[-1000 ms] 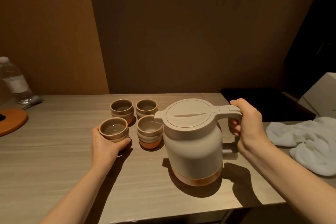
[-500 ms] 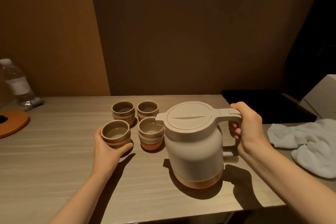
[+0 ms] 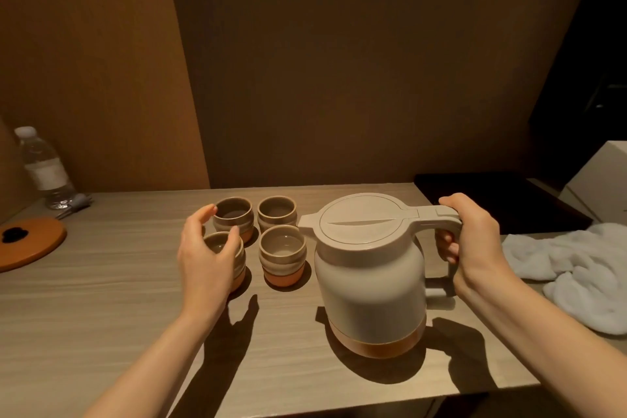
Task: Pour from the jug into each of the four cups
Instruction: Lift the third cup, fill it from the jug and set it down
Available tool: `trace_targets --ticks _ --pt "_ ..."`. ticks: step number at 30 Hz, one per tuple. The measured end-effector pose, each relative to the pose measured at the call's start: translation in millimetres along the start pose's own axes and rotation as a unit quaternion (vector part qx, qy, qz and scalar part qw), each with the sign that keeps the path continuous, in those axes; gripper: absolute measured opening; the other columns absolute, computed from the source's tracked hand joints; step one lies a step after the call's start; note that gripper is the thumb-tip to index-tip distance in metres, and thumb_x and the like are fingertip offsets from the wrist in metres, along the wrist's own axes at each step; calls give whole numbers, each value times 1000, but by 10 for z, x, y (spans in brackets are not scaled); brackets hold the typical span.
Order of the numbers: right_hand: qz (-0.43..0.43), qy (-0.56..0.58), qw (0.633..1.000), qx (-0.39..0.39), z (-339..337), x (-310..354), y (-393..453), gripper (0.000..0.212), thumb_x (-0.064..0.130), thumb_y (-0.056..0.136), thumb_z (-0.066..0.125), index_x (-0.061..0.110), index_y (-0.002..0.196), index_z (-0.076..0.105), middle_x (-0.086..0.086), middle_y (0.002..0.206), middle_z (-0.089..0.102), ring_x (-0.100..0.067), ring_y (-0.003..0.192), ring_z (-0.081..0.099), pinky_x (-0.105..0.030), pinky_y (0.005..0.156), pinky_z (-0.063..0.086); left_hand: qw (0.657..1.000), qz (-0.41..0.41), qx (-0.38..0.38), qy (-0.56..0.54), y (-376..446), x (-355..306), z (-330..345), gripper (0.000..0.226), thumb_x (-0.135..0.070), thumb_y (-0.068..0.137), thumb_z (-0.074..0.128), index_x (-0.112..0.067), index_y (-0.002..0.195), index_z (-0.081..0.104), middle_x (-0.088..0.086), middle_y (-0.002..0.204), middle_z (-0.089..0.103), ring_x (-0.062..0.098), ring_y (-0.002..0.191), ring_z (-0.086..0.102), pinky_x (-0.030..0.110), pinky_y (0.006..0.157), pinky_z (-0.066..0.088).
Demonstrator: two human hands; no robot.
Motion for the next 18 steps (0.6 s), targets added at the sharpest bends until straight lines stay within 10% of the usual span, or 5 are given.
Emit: trace_targets --ticks 4,10,18 --pt "-6 3 1000 -7 -35 47 57 32 27 87 55 12 58 53 3 43 40 -7 37 31 -21 38 23 1000 15 19 15 173 -195 234 41 -16 88 66 -16 128 53 -12 114 53 1 104 48 5 76 35" --pt "-11 3 1000 -15 -49 111 199 33 29 88 55 13 59 52 5 41 40 -6 36 32 -20 37 24 990 -46 100 86 499 -129 654 56 -19 81 74 -18 131 48 3 128 57 20 117 54 37 95 48" --pt "-10 2 1000 -6 -17 99 396 35 30 89 55 14 58 52 5 41 43 -4 34 34 -20 38 26 923 -49 256 282 847 70 1072 84 -44 70 80 -16 139 40 11 138 50 30 133 39 47 102 42"
Point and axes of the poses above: each hand's wrist, its own y-axis towards the middle knuckle, its own z-axis out of the palm, x = y × z, the point moved 1 cm from there along y, towards the middle knuckle
